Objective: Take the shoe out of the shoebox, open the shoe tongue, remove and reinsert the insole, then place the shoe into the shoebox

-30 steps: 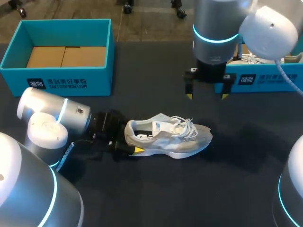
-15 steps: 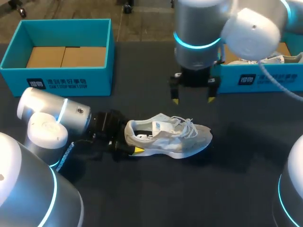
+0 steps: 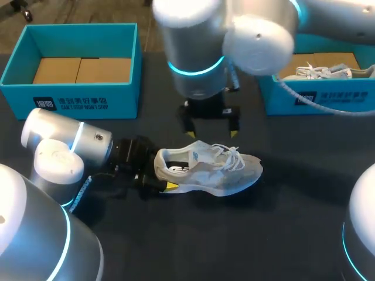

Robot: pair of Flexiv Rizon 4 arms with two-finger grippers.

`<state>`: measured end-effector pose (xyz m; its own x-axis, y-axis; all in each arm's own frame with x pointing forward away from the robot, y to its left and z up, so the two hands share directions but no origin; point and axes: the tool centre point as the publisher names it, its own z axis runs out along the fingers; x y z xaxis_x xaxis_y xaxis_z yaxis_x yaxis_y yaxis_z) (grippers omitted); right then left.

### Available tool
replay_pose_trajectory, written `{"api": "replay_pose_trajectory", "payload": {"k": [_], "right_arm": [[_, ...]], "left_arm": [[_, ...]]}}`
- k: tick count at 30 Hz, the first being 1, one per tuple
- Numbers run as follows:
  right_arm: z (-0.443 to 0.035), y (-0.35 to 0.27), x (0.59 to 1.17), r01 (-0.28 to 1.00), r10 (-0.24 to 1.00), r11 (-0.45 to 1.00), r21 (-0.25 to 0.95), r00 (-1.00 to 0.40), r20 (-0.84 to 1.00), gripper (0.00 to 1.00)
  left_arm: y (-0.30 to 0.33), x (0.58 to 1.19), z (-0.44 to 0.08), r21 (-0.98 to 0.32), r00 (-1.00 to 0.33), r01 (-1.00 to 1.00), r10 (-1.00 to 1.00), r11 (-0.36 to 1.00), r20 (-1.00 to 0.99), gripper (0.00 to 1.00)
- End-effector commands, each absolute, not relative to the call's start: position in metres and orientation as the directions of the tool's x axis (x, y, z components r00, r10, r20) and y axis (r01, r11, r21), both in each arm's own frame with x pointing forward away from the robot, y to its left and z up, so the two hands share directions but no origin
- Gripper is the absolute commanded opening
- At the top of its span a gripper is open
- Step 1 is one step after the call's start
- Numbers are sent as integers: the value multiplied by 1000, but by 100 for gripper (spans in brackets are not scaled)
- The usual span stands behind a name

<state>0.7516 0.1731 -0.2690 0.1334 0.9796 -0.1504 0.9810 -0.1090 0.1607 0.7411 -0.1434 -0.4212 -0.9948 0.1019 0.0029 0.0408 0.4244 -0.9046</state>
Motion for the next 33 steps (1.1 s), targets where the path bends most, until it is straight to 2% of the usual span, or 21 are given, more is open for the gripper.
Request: {"api": "replay_pose_trajectory", "payload": {"k": [1,24,33], "right_arm": [[-285,188,751,981,975,-109,161,137,-172,100],[-334,212,729,987,973,-101,126,124,-195,100],[-353,216,723,989,944,-116,96,139,-298,100]], "left_arm": [[-143,741,-422,-904,-995,41,101,426,2,0],[-143,741,-422,-904,-995,41,101,426,2,0],[-143,741,-422,-904,-995,41,101,426,2,0]]}}
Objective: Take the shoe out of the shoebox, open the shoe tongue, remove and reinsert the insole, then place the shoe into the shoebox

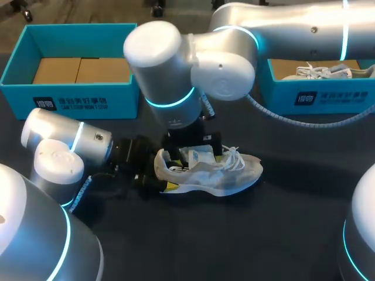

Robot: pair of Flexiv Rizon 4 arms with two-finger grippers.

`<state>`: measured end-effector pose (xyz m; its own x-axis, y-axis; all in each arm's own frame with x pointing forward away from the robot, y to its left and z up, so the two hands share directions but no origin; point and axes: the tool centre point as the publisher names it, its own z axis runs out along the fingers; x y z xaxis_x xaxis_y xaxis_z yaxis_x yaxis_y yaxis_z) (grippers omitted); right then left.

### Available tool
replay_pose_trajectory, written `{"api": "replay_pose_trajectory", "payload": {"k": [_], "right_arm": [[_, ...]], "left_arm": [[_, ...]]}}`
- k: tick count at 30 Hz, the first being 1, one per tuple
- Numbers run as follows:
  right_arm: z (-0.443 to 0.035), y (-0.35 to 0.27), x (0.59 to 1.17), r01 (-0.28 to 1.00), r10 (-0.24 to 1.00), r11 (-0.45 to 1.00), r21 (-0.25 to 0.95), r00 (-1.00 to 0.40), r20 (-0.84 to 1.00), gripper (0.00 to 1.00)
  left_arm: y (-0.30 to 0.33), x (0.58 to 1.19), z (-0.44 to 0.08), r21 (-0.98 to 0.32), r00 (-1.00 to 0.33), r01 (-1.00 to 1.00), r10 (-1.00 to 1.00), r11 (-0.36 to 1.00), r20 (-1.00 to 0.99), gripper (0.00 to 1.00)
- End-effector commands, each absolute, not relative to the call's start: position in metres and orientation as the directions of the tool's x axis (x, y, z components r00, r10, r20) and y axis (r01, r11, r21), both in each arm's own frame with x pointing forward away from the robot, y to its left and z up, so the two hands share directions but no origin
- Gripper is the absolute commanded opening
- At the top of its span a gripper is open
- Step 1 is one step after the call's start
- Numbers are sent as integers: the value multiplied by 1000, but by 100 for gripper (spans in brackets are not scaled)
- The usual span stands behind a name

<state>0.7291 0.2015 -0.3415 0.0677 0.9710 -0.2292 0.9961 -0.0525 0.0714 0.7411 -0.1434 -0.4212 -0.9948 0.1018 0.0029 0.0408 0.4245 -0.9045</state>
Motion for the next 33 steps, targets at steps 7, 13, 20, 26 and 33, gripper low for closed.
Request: {"api": "replay_pose_trajectory", "payload": {"k": [7,13,20,26,33], "right_arm": [[-363,211,724,984,920,-157,81,176,-351,100],[-365,195,726,971,878,-234,56,236,-417,100],[-346,181,725,961,850,-262,84,271,-452,49],[-335,174,725,958,838,-271,98,285,-465,13],[-330,164,727,955,847,-272,118,296,-442,0]], "left_arm": [[-143,741,-422,-904,-995,41,101,426,2,0],[-143,741,-422,-904,-995,41,101,426,2,0],[-143,741,-422,-904,-995,41,101,426,2,0],[-143,741,-422,-904,-995,41,101,426,2,0],[-143,741,-422,-904,-995,41,101,426,2,0]]}}
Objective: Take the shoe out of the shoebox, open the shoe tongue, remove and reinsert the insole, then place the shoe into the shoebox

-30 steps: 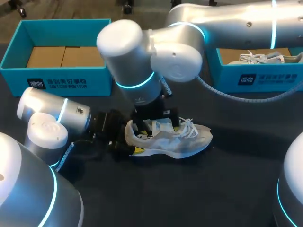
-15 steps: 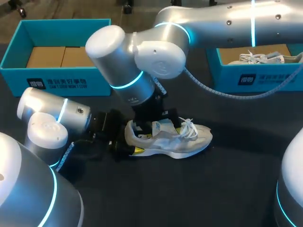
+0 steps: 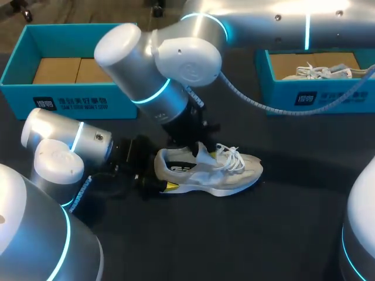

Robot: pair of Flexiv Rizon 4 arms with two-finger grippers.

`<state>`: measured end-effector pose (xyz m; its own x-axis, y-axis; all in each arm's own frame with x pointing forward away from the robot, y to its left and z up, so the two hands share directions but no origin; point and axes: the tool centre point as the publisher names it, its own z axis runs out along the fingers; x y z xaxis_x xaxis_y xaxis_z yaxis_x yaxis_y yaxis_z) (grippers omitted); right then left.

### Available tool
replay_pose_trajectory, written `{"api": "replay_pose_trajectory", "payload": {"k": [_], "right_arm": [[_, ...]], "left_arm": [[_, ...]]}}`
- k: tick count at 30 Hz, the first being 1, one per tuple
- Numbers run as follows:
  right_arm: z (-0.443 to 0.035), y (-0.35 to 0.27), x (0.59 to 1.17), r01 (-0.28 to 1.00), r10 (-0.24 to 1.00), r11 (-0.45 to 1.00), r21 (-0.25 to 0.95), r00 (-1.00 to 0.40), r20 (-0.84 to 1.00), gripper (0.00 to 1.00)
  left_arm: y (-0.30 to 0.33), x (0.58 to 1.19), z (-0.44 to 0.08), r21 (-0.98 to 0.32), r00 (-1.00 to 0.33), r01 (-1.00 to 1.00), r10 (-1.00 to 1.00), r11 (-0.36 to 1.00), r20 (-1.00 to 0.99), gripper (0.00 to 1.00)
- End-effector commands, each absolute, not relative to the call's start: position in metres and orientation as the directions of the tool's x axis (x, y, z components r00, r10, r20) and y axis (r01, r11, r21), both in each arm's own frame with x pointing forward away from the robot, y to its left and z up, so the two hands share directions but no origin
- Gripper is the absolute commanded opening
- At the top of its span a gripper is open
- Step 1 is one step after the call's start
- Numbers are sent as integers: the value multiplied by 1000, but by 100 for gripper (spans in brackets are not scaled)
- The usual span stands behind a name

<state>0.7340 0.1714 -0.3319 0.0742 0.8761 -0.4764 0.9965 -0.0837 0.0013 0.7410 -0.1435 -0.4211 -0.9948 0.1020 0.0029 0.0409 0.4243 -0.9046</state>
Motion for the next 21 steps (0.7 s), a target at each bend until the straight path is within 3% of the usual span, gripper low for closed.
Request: {"api": "replay_pose_trajectory", "payload": {"k": [1,21], "right_arm": [[-329,162,729,956,851,-269,122,295,-434,0],[-313,101,742,972,915,-206,117,234,-328,0]], "left_arm": [[-143,741,-422,-904,-995,41,101,426,2,0],[-143,741,-422,-904,-995,41,101,426,2,0]]}}
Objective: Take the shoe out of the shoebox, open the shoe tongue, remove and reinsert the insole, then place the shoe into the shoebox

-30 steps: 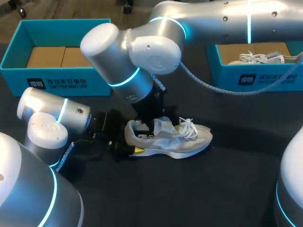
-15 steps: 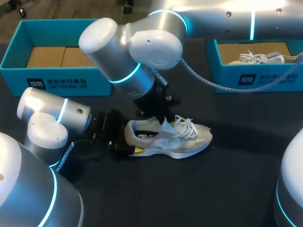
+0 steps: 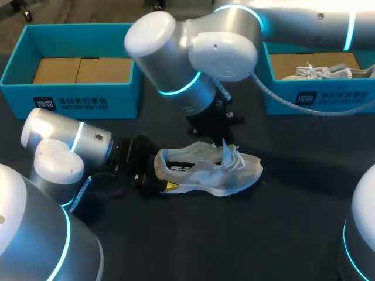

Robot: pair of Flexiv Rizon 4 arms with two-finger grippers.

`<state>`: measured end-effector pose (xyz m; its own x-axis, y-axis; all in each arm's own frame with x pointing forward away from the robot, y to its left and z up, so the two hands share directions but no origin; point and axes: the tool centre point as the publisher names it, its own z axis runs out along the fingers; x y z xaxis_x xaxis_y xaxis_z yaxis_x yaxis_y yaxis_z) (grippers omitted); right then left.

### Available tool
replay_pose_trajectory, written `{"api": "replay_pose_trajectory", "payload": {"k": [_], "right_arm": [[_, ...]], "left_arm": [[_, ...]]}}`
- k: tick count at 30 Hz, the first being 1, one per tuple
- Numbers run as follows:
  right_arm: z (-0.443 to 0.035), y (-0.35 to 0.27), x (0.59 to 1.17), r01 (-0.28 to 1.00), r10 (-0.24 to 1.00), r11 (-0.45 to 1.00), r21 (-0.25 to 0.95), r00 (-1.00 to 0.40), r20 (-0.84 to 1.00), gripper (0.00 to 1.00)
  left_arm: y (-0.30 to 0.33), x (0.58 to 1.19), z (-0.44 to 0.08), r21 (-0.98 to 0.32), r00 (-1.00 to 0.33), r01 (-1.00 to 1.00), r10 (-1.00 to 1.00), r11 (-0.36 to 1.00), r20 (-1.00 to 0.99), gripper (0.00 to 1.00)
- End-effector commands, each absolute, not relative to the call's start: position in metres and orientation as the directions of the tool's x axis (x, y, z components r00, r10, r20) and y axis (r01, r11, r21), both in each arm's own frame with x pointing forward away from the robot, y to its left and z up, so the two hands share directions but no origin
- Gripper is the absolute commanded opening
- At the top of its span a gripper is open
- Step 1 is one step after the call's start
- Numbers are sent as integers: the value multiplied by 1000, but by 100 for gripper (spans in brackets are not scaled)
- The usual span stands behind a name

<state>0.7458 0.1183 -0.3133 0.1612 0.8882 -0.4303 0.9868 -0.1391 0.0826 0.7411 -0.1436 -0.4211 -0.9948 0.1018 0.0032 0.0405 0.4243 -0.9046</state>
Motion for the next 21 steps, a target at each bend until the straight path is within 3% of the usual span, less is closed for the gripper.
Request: {"api": "replay_pose_trajectory", "payload": {"k": [1,10,13,18,21], "right_arm": [[-314,98,742,972,918,-204,116,232,-321,0],[-330,76,740,972,930,-202,119,229,-289,1],[-336,70,738,971,931,-203,123,231,-282,5],[-348,61,737,970,937,-206,126,233,-262,22],[-355,58,738,970,940,-206,127,232,-251,24]], "left_arm": [[-143,741,-422,-904,-995,41,101,426,2,0],[-143,741,-422,-904,-995,41,101,426,2,0],[-143,741,-422,-904,-995,41,101,426,2,0],[-143,741,-422,-904,-995,41,101,426,2,0],[-143,741,-422,-904,-995,41,101,426,2,0]]}}
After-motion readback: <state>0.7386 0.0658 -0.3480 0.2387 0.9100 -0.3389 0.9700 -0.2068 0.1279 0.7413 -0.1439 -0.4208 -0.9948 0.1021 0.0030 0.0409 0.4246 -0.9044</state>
